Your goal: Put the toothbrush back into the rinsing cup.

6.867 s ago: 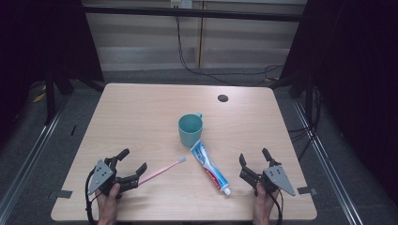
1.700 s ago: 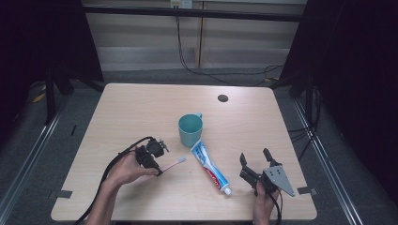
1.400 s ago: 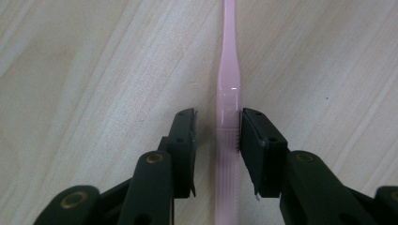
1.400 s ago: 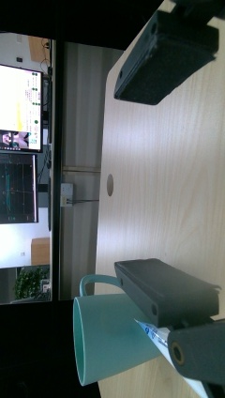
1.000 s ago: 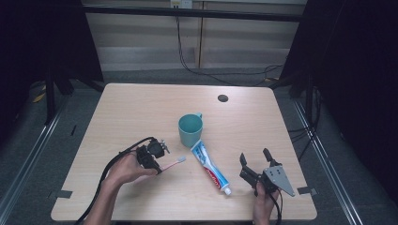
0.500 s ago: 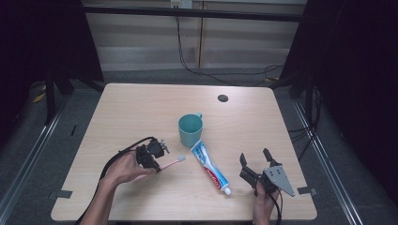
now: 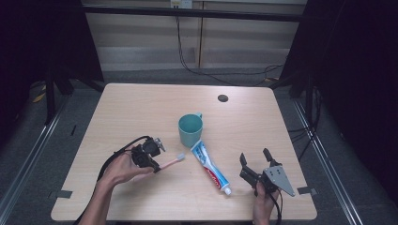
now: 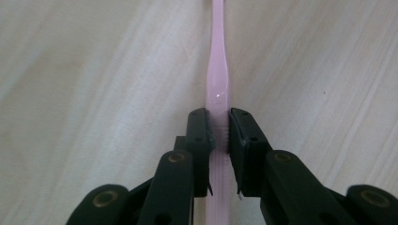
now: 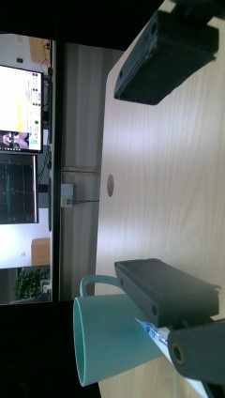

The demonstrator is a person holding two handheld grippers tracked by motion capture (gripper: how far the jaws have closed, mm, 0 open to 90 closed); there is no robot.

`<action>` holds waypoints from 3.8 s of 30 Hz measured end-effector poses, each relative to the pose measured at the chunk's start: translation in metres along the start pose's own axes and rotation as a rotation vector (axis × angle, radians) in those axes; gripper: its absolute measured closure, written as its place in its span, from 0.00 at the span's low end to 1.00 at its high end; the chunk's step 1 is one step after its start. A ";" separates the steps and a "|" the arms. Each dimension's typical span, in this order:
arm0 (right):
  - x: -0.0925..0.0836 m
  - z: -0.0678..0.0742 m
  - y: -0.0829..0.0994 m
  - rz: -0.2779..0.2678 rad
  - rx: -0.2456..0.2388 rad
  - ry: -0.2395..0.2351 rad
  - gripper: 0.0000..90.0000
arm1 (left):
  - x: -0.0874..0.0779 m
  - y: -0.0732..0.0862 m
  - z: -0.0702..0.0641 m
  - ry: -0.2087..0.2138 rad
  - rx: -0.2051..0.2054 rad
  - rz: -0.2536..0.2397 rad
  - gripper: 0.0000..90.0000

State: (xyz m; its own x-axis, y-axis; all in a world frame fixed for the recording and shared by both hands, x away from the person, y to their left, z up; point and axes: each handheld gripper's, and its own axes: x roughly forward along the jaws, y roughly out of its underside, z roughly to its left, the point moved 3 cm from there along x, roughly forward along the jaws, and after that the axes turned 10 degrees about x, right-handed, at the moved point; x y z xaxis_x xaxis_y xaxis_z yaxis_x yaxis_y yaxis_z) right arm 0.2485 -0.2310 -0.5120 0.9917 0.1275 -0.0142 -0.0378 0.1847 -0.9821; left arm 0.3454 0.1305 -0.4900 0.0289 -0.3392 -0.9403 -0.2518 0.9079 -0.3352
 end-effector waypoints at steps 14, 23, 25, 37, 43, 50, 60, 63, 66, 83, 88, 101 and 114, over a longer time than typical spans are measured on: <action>0.000 0.000 0.000 0.000 0.000 0.000 0.16 | -0.028 0.002 -0.004 -0.011 -0.008 -0.151 0.88; 0.000 0.000 0.000 -0.002 0.000 0.001 0.16 | -0.045 0.007 -0.010 -0.026 -0.014 -0.296 0.88; 0.000 0.000 0.000 0.000 0.000 0.001 0.16 | -0.048 0.008 -0.012 -0.034 -0.007 -0.322 0.88; 0.000 0.000 0.000 0.000 0.001 0.000 0.16 | -0.064 0.013 -0.018 -0.108 -0.041 -0.487 0.88; 0.000 0.000 0.000 -0.002 0.000 0.000 0.16 | -0.068 0.012 -0.017 -0.154 -0.070 -0.591 0.88; 0.000 0.000 0.000 -0.002 0.000 0.000 0.16 | -0.073 0.010 -0.019 -0.199 -0.080 -0.660 0.88; 0.000 0.000 0.000 0.000 0.001 0.000 0.16 | -0.077 0.010 -0.018 -0.223 -0.096 -0.782 0.88; 0.000 0.000 0.000 0.000 0.000 0.000 0.16 | -0.079 0.010 -0.019 -0.234 -0.077 -0.799 0.88; 0.000 0.000 0.000 0.000 0.000 0.000 0.16 | -0.080 0.009 -0.020 -0.233 -0.067 -0.829 0.88; 0.000 0.000 0.000 0.000 0.000 0.000 0.16 | -0.085 0.001 -0.011 -0.277 -0.102 -0.978 0.88; 0.000 0.000 0.000 0.000 0.000 0.000 0.16 | -0.090 -0.005 -0.009 -0.289 -0.087 -1.011 0.88; 0.000 0.000 0.000 -0.002 0.000 -0.001 0.16 | -0.090 -0.013 0.006 -0.299 -0.108 -1.013 0.88; 0.000 0.000 0.000 -0.003 -0.002 -0.001 0.16 | -0.086 -0.024 0.019 -0.327 -0.149 -1.044 0.88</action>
State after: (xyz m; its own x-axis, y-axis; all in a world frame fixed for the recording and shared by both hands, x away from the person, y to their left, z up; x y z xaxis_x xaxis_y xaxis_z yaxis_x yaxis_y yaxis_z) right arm 0.2485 -0.2310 -0.5120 0.9918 0.1276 -0.0113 -0.0348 0.1834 -0.9824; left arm 0.3672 0.1424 -0.4022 0.5437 -0.8205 -0.1763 -0.0680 0.1663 -0.9837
